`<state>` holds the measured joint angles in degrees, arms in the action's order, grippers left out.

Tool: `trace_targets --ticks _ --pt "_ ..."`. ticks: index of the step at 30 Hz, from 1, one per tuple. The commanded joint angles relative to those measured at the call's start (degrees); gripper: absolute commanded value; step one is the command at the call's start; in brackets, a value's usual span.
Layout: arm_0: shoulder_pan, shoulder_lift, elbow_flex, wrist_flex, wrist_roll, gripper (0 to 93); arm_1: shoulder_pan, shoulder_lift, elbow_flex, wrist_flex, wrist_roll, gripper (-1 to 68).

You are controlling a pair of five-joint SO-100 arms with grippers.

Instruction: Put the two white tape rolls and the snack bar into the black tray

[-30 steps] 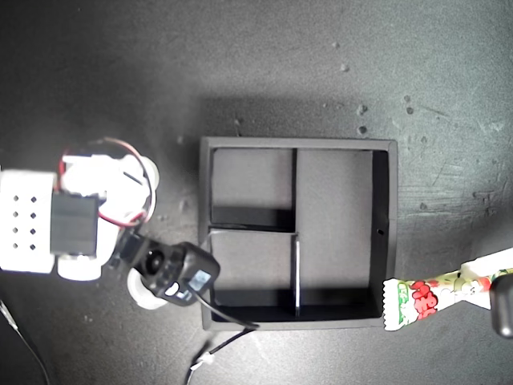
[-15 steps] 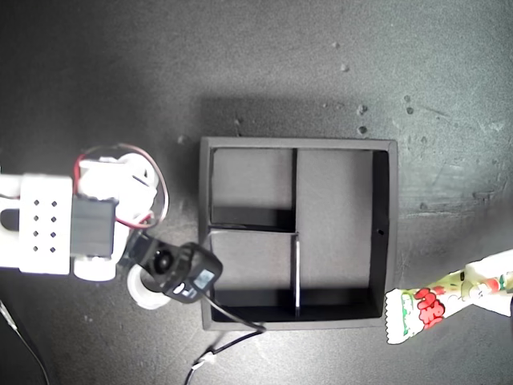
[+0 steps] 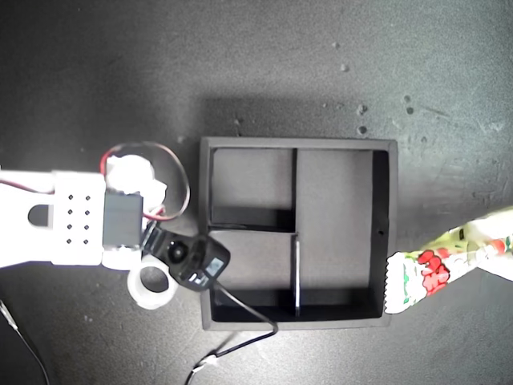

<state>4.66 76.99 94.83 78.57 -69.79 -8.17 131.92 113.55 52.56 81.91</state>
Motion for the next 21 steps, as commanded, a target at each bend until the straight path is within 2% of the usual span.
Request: trace_targets --ticks 1,8,12,16,21 --pt "-0.88 8.53 1.32 1.05 0.44 0.6 0.62 0.26 -5.71 0.7 -22.41 -0.7" --pt "-0.97 28.74 1.93 6.42 1.93 0.0 1.05 -0.09 -5.71 0.35 -40.17 -0.7" --pt "1.14 36.74 -2.37 6.77 4.22 0.0 1.05 -1.14 -4.66 1.49 -47.64 -0.7" --pt "4.57 34.37 -11.34 6.5 6.59 0.0 3.16 -8.96 -7.73 1.58 -53.61 -0.7" --pt "9.14 21.09 -27.51 6.5 9.32 0.0 7.21 -30.06 -22.85 3.96 -56.51 -0.6"
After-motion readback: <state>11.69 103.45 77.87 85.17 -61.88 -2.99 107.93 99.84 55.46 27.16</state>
